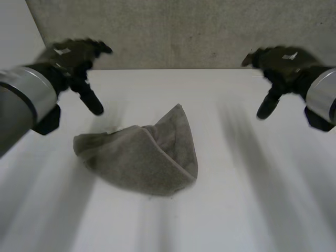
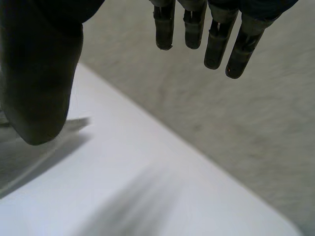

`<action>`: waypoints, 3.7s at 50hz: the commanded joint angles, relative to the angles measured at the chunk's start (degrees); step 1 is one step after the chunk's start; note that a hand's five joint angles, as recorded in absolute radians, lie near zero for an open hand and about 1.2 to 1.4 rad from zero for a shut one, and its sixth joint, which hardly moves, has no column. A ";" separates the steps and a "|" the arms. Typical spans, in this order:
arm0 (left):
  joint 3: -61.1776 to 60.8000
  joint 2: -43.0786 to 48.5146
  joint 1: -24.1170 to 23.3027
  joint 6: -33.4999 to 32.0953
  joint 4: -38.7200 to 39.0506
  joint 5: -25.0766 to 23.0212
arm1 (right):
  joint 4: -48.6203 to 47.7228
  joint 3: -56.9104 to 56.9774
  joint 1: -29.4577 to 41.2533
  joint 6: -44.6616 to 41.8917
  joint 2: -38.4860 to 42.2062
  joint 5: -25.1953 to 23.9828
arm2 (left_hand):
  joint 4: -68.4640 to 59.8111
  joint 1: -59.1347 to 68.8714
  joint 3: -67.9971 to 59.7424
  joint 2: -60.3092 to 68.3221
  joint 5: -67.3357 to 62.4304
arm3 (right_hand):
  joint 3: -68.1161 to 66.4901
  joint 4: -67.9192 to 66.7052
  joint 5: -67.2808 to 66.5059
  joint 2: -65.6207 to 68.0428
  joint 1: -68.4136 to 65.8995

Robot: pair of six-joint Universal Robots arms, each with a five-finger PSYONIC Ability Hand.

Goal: Fold the towel.

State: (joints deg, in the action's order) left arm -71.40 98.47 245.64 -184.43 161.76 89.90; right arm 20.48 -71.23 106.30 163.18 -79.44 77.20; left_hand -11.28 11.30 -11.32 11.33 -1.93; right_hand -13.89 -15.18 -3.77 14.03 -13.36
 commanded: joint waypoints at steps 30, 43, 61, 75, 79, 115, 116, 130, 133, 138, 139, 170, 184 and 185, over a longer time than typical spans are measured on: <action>-8.76 22.99 -0.95 -22.65 15.77 -13.08 | -10.27 -6.20 15.96 27.09 26.96 -9.28 | -46.34 46.33 -46.30 46.29 -45.70 | -16.35 -15.06 -16.47 16.21 -16.88; -4.99 20.45 -1.21 -22.47 19.91 -12.64 | -19.76 -4.81 15.96 27.28 26.71 -4.08 | -68.72 68.70 -68.68 68.67 -68.07 | -66.11 -64.82 -66.23 65.97 -66.64; 26.84 10.60 -2.88 0.18 34.68 2.46 | -37.28 20.95 12.79 24.30 6.22 -3.10 | -68.72 68.70 -68.68 68.67 -68.07 | -66.11 -64.82 -66.23 65.97 -66.64; -15.65 8.14 -2.62 2.93 30.29 3.88 | 4.53 14.65 13.94 -11.43 20.97 -7.60 | -68.72 68.70 -68.68 68.67 -68.07 | -66.11 -64.82 -66.23 65.97 -66.64; -23.70 8.58 -2.53 2.84 29.93 3.97 | 10.20 9.00 13.94 -17.46 22.57 -8.38 | -68.72 68.70 -68.68 68.67 -68.07 | -66.11 -64.82 -66.23 65.97 -66.64; -27.76 5.85 -1.65 1.61 31.17 3.35 | -12.30 -24.29 -3.28 0.46 9.83 -9.00 | -68.72 68.70 -68.68 68.67 -68.07 | -0.90 0.39 -1.02 0.76 -1.44; -26.53 5.76 -1.65 1.70 31.08 3.36 | -12.30 -24.31 -3.29 0.47 9.83 -9.00 | -68.72 68.70 -68.68 68.67 -68.07 | -0.90 0.39 -1.02 0.76 -1.44; -21.42 5.15 -2.44 2.32 29.76 3.62 | -24.61 -32.48 -1.97 14.80 9.12 -13.92 | -68.72 68.70 -68.68 68.67 -68.07 | -4.10 -2.81 -4.22 3.96 -4.63; -21.77 5.06 -2.44 2.40 29.76 3.62 | -28.12 -31.95 0.40 16.38 11.85 -13.13 | -68.72 68.70 -68.68 68.67 -68.07 | -5.95 -4.66 -6.07 5.81 -6.48; -22.03 5.06 -2.44 2.49 29.67 3.62 | -32.69 -30.90 1.72 17.61 14.22 -9.62 | -68.72 68.70 -68.68 68.67 -68.07 | -9.31 -8.02 -9.43 9.17 -9.85; -22.03 5.06 -2.44 2.49 29.67 3.62 | -34.26 -30.46 1.98 18.13 15.09 -8.48 | -68.72 68.70 -68.68 68.67 -68.07 | -9.64 -8.35 -9.77 9.51 -10.18; -21.85 4.62 -0.42 6.00 29.58 3.79 | -44.03 -26.59 3.67 20.43 11.43 0.15 | -68.72 68.70 -68.68 68.67 -68.07 | -66.11 -64.82 -66.23 65.97 -66.64; -22.91 3.74 -1.47 6.71 27.47 3.36 | -21.97 -13.67 -2.85 17.08 -11.35 -14.80 | -68.72 68.70 -68.68 68.67 -68.07 | -66.11 -64.82 -66.23 65.97 -66.64; -22.91 3.74 -1.48 6.71 27.47 3.36 | -16.49 -11.06 -3.20 15.95 -10.83 -16.98 | -68.72 68.70 -68.68 68.67 -68.07 | -66.11 -64.82 -66.23 65.97 -66.64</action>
State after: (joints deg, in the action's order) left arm -94.10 102.34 244.86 -177.56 189.71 93.30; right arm -12.65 -90.93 104.82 181.38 -87.42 67.92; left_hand -69.77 68.11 -69.66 69.70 -58.05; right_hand -76.40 -76.42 -66.58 76.45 -75.90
